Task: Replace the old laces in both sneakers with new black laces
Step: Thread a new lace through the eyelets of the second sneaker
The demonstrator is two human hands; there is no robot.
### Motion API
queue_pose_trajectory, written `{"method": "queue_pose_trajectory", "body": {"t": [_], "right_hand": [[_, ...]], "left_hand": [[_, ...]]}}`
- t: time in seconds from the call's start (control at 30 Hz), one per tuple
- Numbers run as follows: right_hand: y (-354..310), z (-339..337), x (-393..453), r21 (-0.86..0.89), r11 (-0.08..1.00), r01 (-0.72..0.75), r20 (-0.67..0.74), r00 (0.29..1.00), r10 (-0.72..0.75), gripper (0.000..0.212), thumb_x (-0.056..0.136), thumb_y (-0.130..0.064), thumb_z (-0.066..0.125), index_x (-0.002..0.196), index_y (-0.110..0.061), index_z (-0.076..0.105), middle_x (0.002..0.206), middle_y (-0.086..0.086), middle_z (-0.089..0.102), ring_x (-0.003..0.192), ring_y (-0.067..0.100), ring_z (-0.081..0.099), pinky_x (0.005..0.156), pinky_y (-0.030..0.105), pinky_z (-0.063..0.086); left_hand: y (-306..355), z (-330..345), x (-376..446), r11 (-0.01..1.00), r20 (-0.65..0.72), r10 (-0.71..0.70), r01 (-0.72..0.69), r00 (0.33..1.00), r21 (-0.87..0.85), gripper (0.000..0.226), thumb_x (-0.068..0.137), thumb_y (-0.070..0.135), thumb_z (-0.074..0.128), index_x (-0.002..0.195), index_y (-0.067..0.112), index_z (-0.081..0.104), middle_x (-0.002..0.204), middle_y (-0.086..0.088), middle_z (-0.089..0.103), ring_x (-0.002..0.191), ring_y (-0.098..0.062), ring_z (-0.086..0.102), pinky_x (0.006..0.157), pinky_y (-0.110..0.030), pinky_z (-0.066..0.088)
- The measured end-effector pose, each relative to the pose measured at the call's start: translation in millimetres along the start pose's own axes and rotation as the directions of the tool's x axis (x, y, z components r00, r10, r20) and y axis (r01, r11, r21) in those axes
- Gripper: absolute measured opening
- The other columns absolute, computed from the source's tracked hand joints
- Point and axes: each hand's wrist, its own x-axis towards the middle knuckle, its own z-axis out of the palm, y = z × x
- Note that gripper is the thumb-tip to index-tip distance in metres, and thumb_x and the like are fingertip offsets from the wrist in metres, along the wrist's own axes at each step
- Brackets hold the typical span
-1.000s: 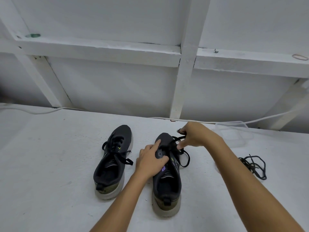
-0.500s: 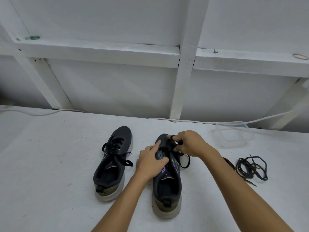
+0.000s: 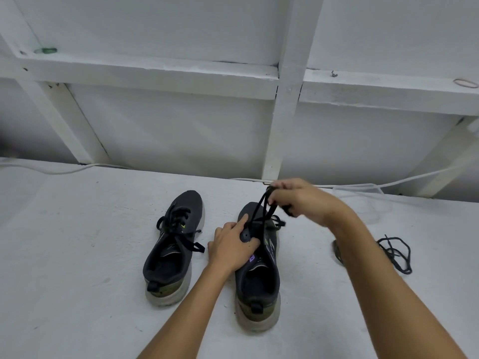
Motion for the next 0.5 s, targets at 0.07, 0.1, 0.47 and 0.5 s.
{"method": "queue_pose_trajectory", "body": {"t": [0.07, 0.1, 0.47, 0.5], "right_hand": [[-22, -13, -9, 0.211, 0.975, 0.066, -0.04, 0.997, -0.059, 0.008, 0.08, -0.011, 0.056, 0.072, -0.013, 0.055, 0.052, -0.009, 0.034, 0.043, 0.004, 0.025, 0.039, 0.015, 0.02], [-32, -19, -13, 0.287, 0.953, 0.099, -0.068, 0.994, -0.083, 0.006, 0.078, -0.013, 0.054, 0.072, -0.011, 0.053, 0.052, -0.008, 0.033, 0.043, 0.003, 0.024, 0.036, 0.013, 0.019], [-77, -26, -15, 0.389, 0.876, 0.283, -0.365, 0.921, -0.135, 0.024, 0.096, -0.018, 0.048, 0.074, -0.015, 0.056, 0.055, -0.004, 0.041, 0.045, 0.009, 0.022, 0.039, 0.019, 0.015], [-67, -23, -8, 0.354, 0.916, 0.187, -0.384, 0.923, -0.04, 0.029, 0.1, -0.018, 0.046, 0.074, -0.015, 0.057, 0.055, -0.003, 0.043, 0.043, 0.009, 0.023, 0.039, 0.02, 0.014]], "left_hand": [[-1, 1, 0, 1.0, 0.002, 0.002, -0.002, 1.0, 0.008, 0.073, 0.089, 0.052, 0.05, 0.155, 0.045, 0.02, 0.148, 0.011, 0.04, 0.133, -0.018, 0.033, 0.1, -0.04, 0.034], [-1, 1, 0, 1.0, 0.004, 0.002, -0.002, 1.0, 0.015, 0.073, 0.089, 0.052, 0.05, 0.155, 0.045, 0.02, 0.149, 0.011, 0.039, 0.133, -0.018, 0.033, 0.1, -0.04, 0.034], [-1, 2, 0, 0.999, -0.002, 0.006, -0.006, 1.0, 0.037, 0.073, 0.09, 0.052, 0.052, 0.155, 0.043, 0.02, 0.152, 0.01, 0.037, 0.135, -0.018, 0.032, 0.102, -0.041, 0.034], [-1, 3, 0, 0.999, 0.001, 0.007, -0.007, 1.0, 0.033, 0.074, 0.09, 0.052, 0.052, 0.155, 0.043, 0.02, 0.151, 0.01, 0.037, 0.135, -0.018, 0.032, 0.102, -0.041, 0.034]]}}
